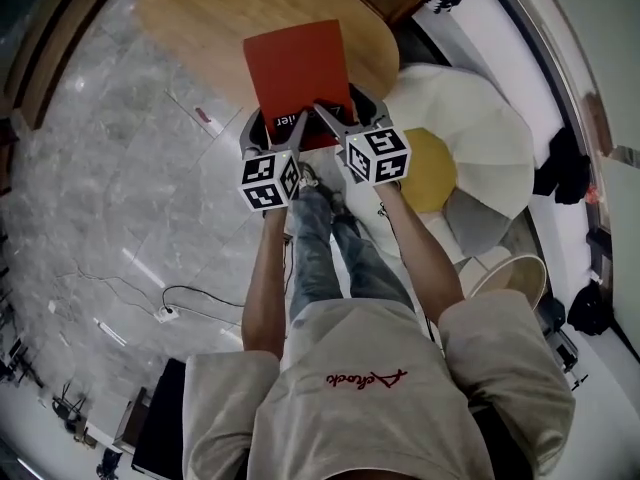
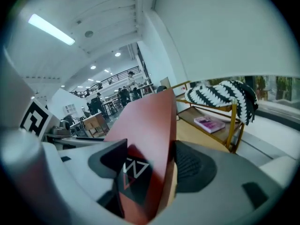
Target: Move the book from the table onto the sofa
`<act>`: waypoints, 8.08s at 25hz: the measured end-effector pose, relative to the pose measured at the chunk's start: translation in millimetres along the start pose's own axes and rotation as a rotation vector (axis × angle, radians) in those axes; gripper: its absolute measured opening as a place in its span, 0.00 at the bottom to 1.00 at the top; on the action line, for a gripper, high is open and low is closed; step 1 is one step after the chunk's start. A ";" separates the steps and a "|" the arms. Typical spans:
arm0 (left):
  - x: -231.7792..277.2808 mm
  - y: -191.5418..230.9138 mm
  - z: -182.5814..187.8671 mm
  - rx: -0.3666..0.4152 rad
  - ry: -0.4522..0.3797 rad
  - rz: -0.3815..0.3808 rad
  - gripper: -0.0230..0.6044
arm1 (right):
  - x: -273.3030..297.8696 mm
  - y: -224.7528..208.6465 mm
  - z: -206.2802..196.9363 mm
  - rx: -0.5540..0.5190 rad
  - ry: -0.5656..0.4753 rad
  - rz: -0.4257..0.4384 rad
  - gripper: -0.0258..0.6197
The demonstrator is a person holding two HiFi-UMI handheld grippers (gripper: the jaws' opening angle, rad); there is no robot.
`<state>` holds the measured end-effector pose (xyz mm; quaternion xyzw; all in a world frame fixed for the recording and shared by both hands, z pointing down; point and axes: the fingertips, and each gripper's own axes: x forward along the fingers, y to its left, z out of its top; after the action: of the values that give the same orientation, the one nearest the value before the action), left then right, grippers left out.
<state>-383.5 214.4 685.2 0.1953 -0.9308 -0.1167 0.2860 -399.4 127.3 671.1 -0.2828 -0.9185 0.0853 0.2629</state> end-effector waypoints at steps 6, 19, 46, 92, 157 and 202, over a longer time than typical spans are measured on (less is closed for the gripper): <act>-39.4 -27.5 39.7 0.032 -0.084 -0.001 0.58 | -40.0 23.0 43.4 -0.051 -0.074 0.006 0.50; -118.5 -90.0 106.9 0.104 -0.216 -0.008 0.58 | -128.0 65.2 118.8 -0.129 -0.204 0.015 0.50; -208.2 -167.6 238.1 0.258 -0.468 -0.014 0.58 | -228.6 113.2 256.9 -0.265 -0.473 0.045 0.50; -38.3 -434.5 205.7 0.461 -0.139 -1.014 0.58 | -414.7 -97.5 220.3 -0.014 -0.559 -0.977 0.50; -87.5 -535.4 -120.3 0.679 0.349 -1.208 0.58 | -557.1 -99.6 -101.4 0.458 -0.479 -1.220 0.50; 54.9 -330.7 -424.7 0.623 0.775 -0.943 0.58 | -348.1 -153.2 -428.3 0.816 -0.215 -1.019 0.50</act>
<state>-81.6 -150.5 946.8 0.6807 -0.5669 0.1229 0.4475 -0.2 -192.3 929.4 0.3195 -0.8525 0.3190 0.2633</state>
